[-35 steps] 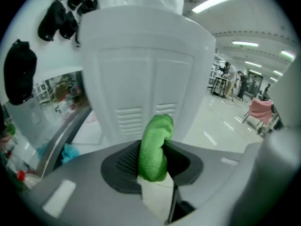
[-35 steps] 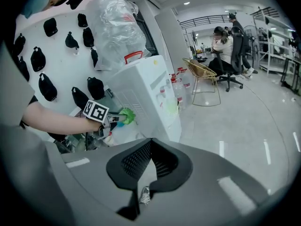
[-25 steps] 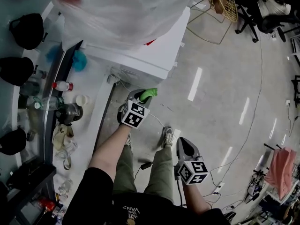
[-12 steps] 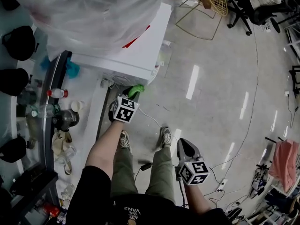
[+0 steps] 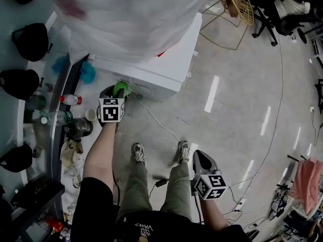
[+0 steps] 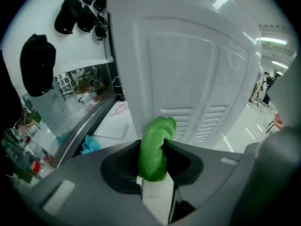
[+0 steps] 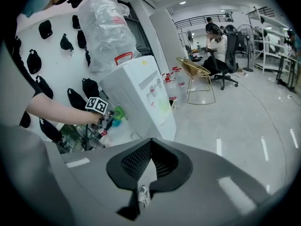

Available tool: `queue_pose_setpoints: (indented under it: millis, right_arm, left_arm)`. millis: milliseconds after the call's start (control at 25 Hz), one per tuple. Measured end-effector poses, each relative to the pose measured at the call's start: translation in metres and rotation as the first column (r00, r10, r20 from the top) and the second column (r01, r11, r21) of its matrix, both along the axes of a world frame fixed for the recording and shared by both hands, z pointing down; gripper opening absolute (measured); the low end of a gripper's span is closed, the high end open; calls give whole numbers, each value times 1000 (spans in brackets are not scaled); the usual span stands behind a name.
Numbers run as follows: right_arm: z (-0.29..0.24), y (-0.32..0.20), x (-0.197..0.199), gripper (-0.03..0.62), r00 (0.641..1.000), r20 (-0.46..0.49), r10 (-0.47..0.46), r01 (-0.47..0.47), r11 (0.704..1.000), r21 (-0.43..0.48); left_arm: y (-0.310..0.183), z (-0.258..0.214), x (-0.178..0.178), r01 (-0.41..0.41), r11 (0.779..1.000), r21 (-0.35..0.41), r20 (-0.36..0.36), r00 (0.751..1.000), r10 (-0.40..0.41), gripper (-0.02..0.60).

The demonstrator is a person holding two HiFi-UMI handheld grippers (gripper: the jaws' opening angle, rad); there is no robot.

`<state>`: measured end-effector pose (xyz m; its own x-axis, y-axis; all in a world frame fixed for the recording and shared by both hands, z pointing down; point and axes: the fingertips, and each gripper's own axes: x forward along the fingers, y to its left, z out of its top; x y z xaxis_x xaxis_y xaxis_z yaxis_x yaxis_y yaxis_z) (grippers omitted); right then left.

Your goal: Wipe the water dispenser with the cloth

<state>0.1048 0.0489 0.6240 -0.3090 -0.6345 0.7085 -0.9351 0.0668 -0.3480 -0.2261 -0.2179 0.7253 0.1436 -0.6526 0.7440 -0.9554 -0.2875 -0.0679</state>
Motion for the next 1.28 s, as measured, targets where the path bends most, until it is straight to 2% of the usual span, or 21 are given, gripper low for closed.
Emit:
queue_pose_setpoints:
  millis: [200, 400, 720, 960, 1280]
  right_arm:
    - [-10, -15, -20, 5, 999, 6, -35, 35, 999, 21]
    - [-27, -29, -28, 5, 998, 2, -61, 61, 997, 54]
    - [-57, -40, -24, 5, 994, -7, -107, 107, 989, 100]
    - [-84, -48, -15, 5, 990, -18, -141, 142, 979, 148]
    - [-127, -62, -1, 5, 983, -34, -181, 184, 954, 239]
  left_arm:
    - [-1, -16, -42, 72, 997, 9, 11, 997, -72, 123]
    - [6, -31, -50, 83, 997, 13, 4, 997, -83, 123]
    - [37, -67, -28, 79, 996, 44, -50, 996, -77, 123]
    - [65, -116, 1, 88, 989, 118, -119, 990, -74, 123]
    - [96, -189, 32, 92, 969, 231, -155, 986, -57, 123]
